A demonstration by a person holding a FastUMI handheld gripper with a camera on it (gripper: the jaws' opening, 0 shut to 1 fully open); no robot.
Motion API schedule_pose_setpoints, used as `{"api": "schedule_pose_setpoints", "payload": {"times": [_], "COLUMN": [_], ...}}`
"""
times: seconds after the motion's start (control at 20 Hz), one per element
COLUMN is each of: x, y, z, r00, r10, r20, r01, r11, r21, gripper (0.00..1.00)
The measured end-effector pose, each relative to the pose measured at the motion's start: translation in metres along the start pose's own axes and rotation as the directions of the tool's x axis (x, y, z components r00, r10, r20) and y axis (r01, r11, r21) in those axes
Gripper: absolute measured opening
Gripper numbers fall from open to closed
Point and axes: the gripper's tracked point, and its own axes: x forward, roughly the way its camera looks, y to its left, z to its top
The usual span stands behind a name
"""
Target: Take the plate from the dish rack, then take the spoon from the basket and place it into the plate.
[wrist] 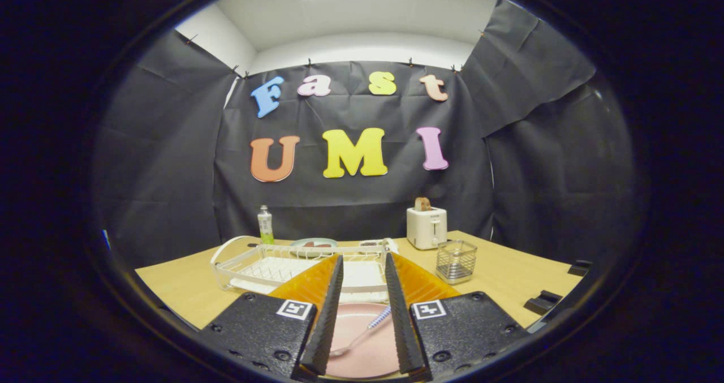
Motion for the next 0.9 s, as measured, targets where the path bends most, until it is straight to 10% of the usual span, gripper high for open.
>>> {"api": "schedule_pose_setpoints", "payload": {"times": [0.55, 0.9], "x": [-0.030, -0.060], "y": [-0.054, -0.085], "z": [0.050, 0.088], "r00": [0.999, 1.000], "r10": [-0.025, -0.017], "r20": [-0.045, -0.014], "r01": [0.026, 0.017], "r11": [0.999, 1.000], "r21": [0.024, 0.017], "gripper": [0.99, 0.99]}}
